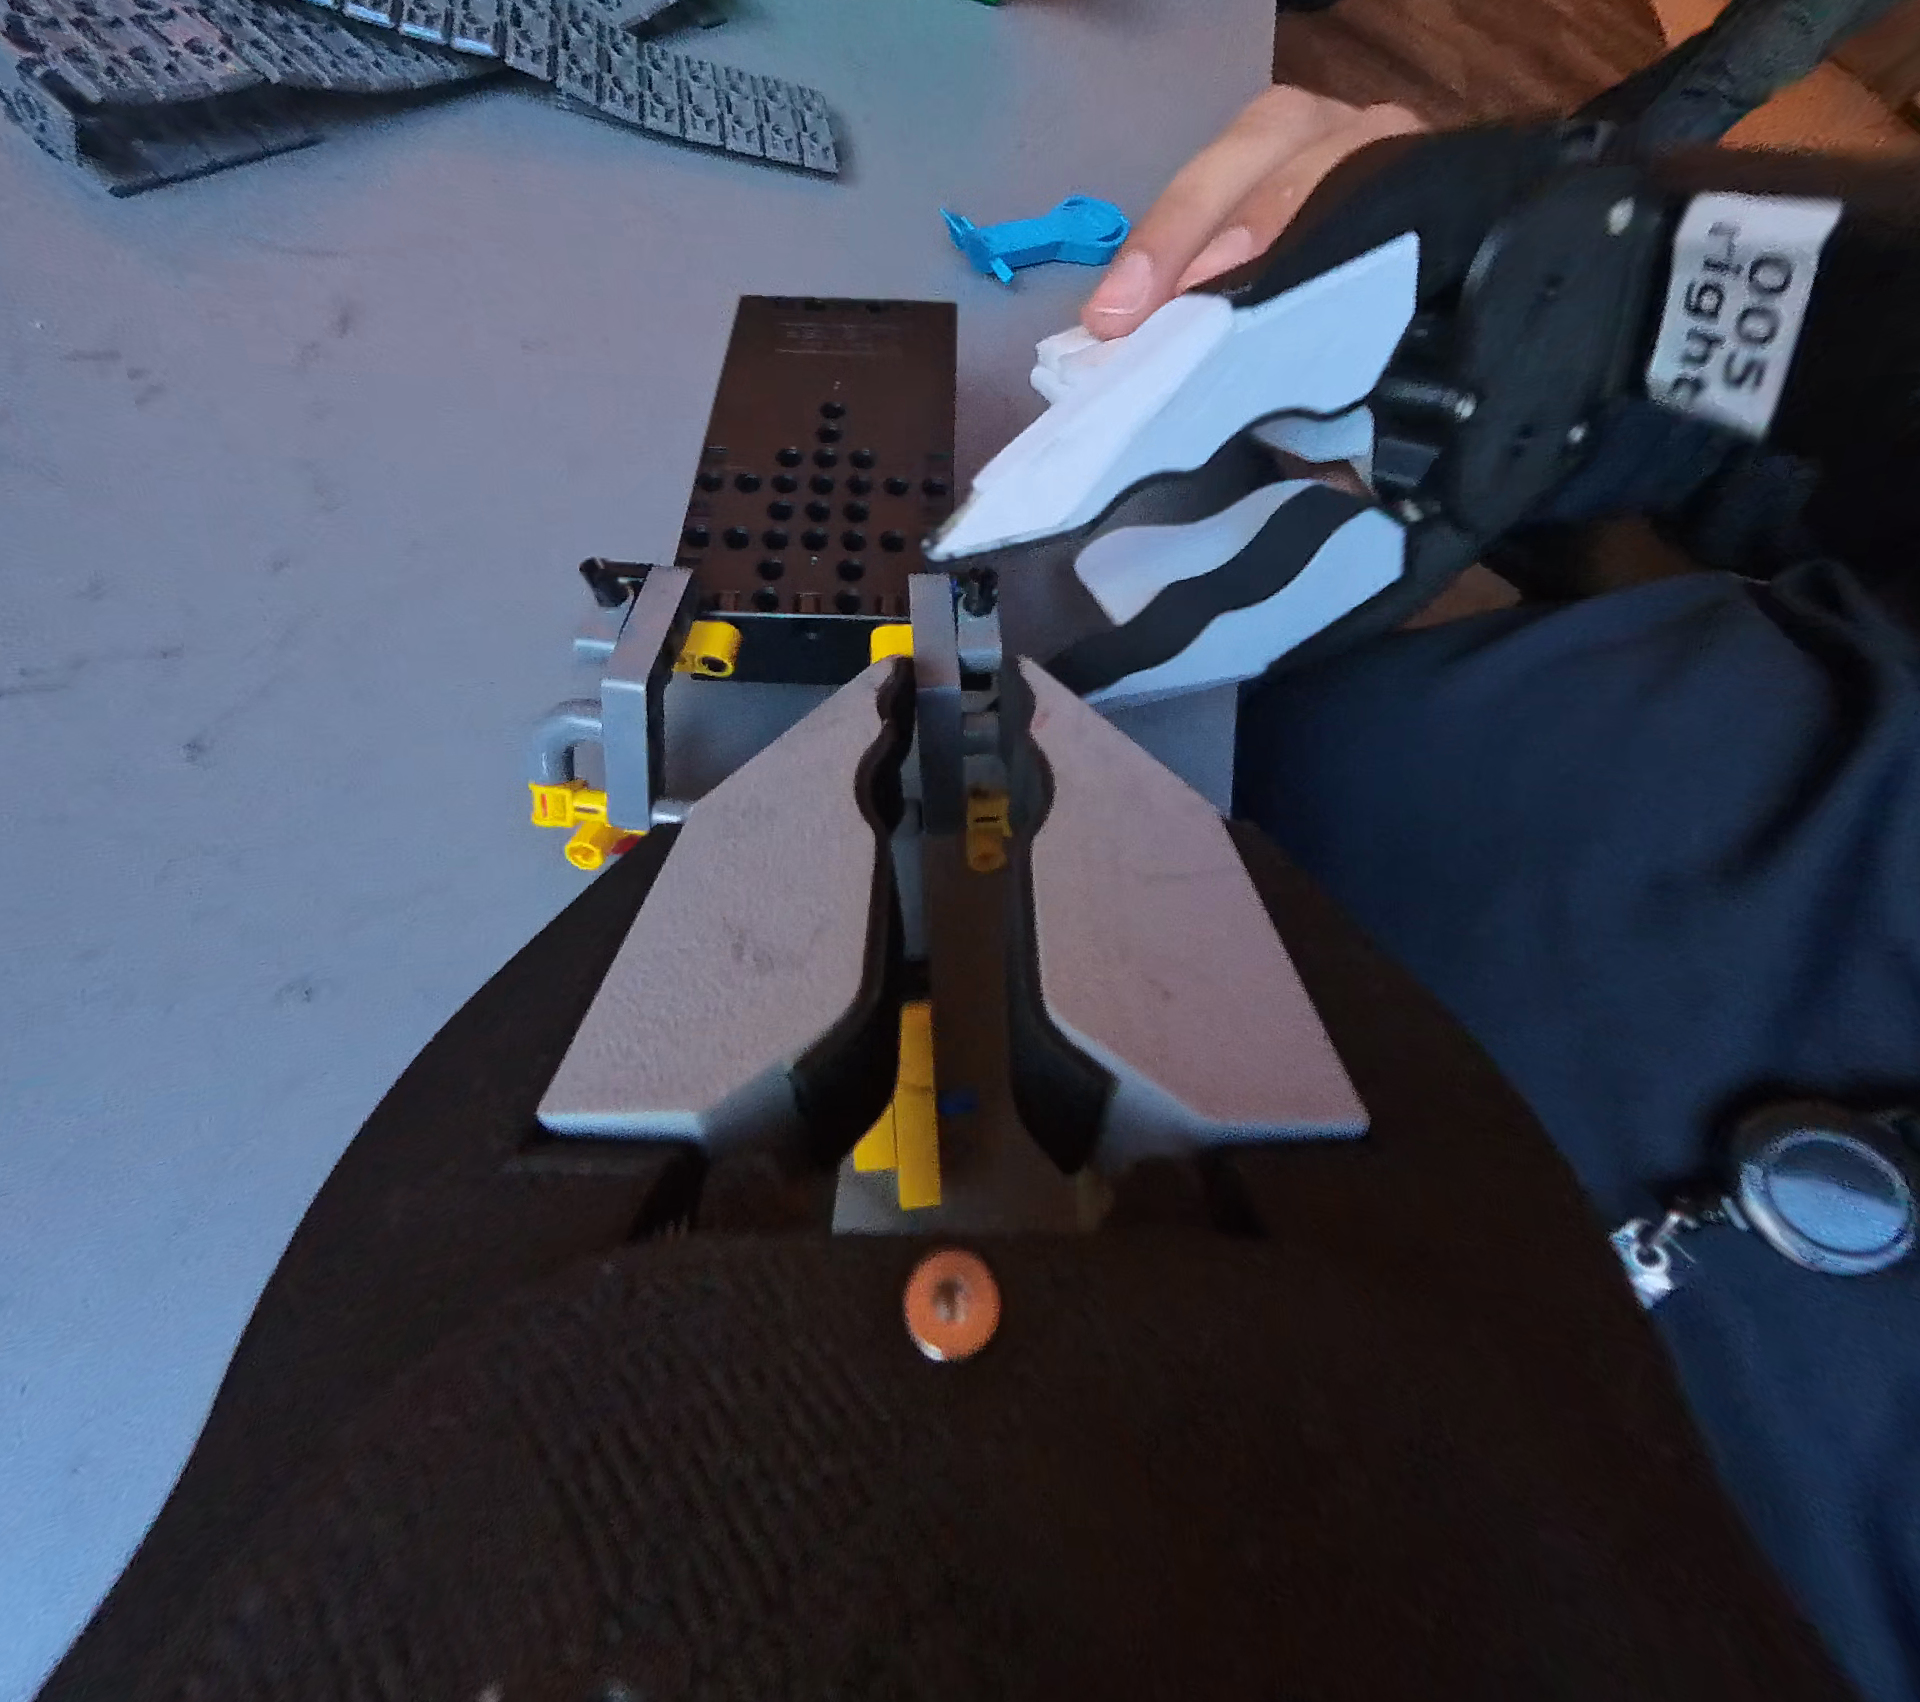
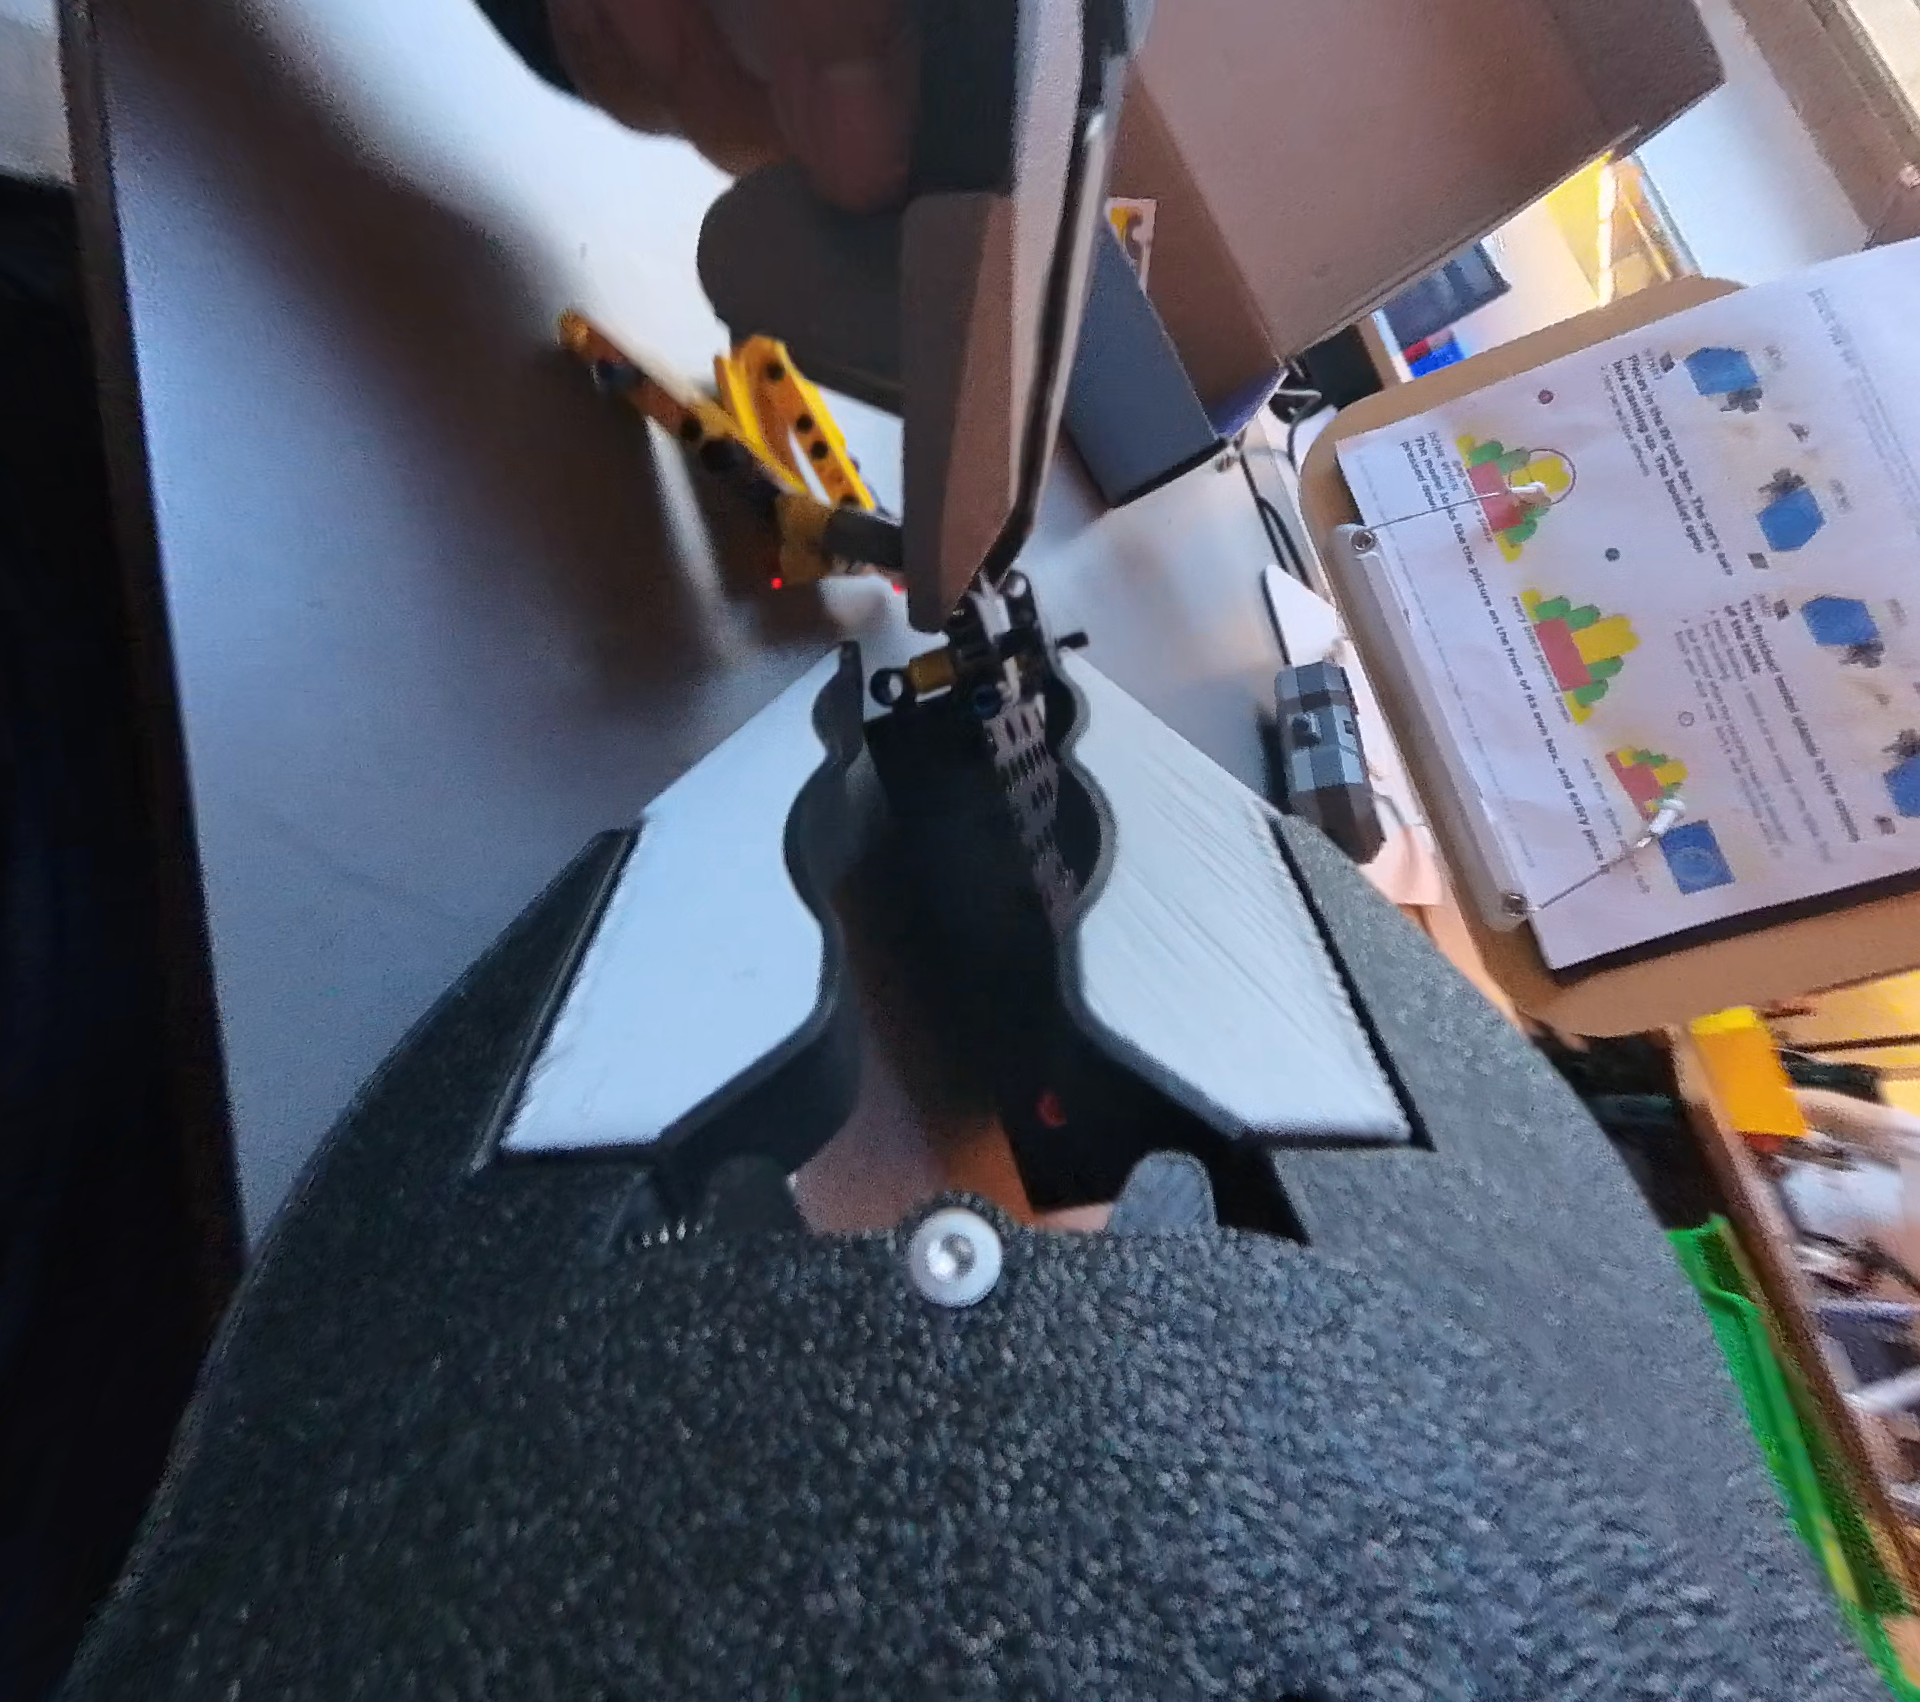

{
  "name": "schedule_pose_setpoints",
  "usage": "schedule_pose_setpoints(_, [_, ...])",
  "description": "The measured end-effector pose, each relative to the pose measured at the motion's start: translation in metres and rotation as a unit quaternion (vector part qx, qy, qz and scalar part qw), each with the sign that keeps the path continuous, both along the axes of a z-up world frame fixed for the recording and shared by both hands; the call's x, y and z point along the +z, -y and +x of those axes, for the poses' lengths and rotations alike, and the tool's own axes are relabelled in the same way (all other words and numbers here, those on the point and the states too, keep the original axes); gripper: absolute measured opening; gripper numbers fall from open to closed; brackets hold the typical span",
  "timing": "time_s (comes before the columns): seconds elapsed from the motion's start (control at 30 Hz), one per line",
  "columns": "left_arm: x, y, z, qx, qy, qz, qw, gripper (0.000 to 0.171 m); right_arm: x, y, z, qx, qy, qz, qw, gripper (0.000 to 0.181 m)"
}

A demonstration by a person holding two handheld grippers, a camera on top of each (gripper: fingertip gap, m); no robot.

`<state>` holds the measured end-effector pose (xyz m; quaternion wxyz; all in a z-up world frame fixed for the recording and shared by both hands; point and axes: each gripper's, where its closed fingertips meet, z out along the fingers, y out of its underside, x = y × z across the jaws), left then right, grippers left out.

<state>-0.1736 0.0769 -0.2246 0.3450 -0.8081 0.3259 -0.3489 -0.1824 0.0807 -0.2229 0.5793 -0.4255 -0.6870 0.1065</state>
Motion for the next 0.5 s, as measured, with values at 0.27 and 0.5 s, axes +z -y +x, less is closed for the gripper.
schedule_pose_setpoints(0.27, [0.000,0.003,0.011,-0.009,0.029,-0.018,0.999,0.015,0.000,-0.001,0.003,0.002,-0.020,-0.020,1.000,0.025])
schedule_pose_setpoints(0.5, [-0.002,0.004,0.012,-0.013,0.031,-0.020,0.999,0.015,0.001,0.001,0.003,0.014,-0.011,0.033,0.999,0.022])
